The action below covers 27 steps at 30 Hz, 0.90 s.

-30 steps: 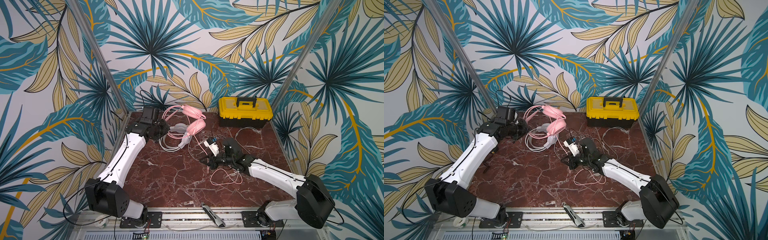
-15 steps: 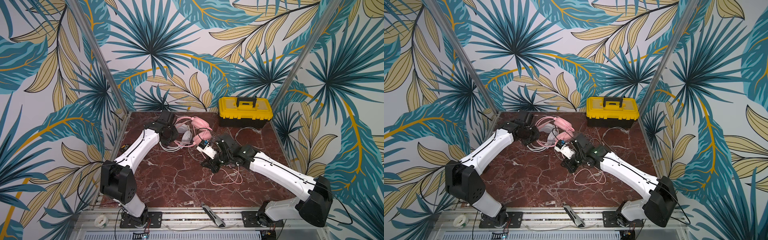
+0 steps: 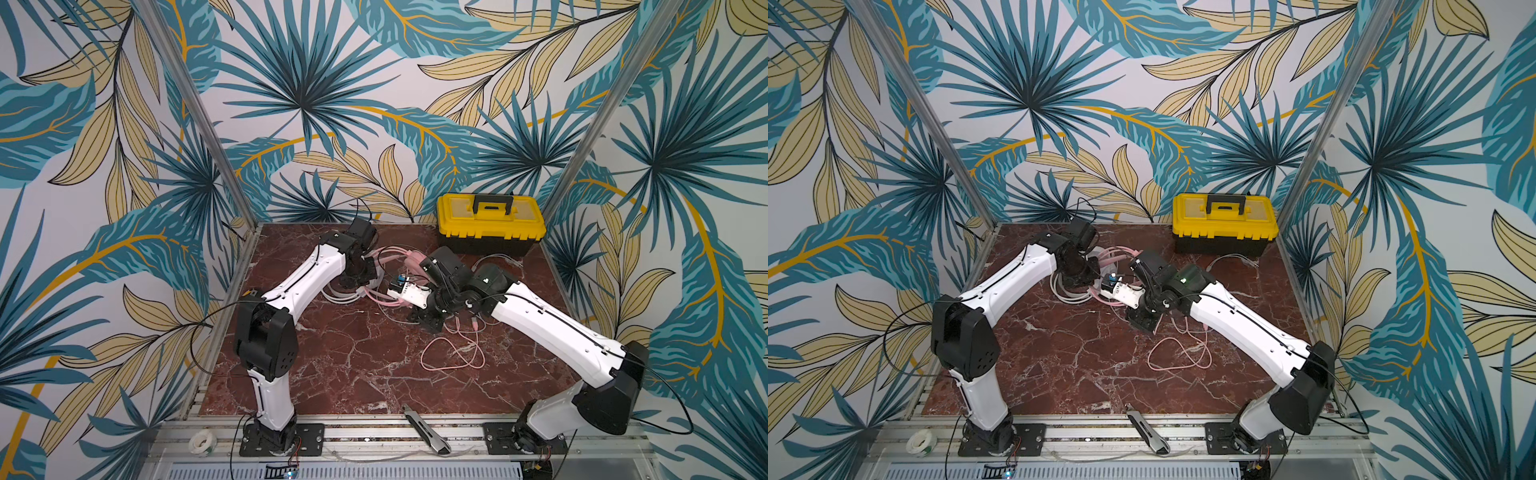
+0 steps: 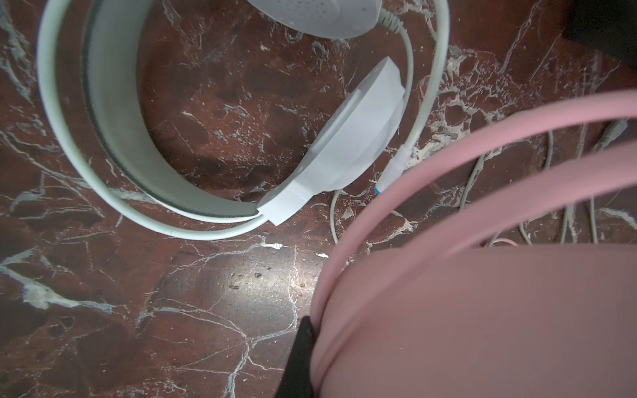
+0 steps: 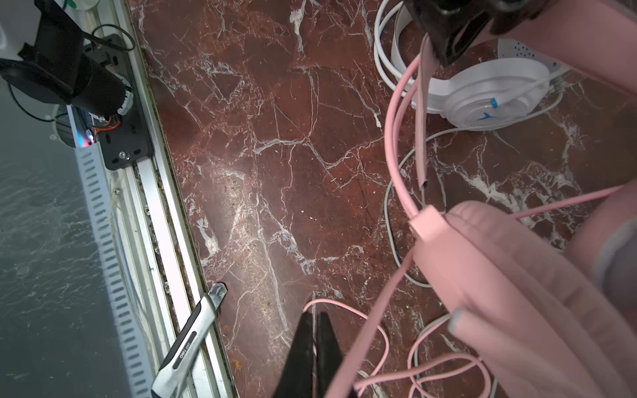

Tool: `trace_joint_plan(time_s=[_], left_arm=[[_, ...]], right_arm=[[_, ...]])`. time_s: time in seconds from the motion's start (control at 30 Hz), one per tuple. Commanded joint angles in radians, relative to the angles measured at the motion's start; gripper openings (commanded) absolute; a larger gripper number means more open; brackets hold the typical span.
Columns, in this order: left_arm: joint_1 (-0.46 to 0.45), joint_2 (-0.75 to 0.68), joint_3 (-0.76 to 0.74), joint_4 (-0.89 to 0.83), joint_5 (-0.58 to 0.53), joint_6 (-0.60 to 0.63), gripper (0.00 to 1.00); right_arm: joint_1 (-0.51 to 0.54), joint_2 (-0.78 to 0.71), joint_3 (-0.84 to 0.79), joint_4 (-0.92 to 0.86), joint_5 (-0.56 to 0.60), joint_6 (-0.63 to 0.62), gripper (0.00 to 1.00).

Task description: Wrap the headphones

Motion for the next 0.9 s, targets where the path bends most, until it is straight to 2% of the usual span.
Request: trace_joint_plan(time_s=[0.0,0.27,0.5,0.7,0.87], left_arm=[[0.002,0.024,0.057,-0.024,0.003,0.052,0.0],[-0.01,0.078,0.13,-0.087,0.083,0.158,0.0],[-0.023,0.085,0.128,-0.123,0.16,0.269,0.0],[-0.045,0.075,0.118,-0.152,0.155,0.355,0.0],[-0.054,0.056,0.102,-0.167,0.137,0.4,0.0]], right_arm=[[0.012,0.021,0.062,-0.105,0.048,-0.109,0.09],[0.012,0.028,0.121,-0.099,0.145,-0.2,0.08],[0.011,0.035,0.103,-0.029,0.303,-0.309,0.05],[-0.007,0.058,0.091,0.057,0.35,-0.424,0.07],[-0.054,0.085,0.115,0.061,0.301,-0.465,0.07]])
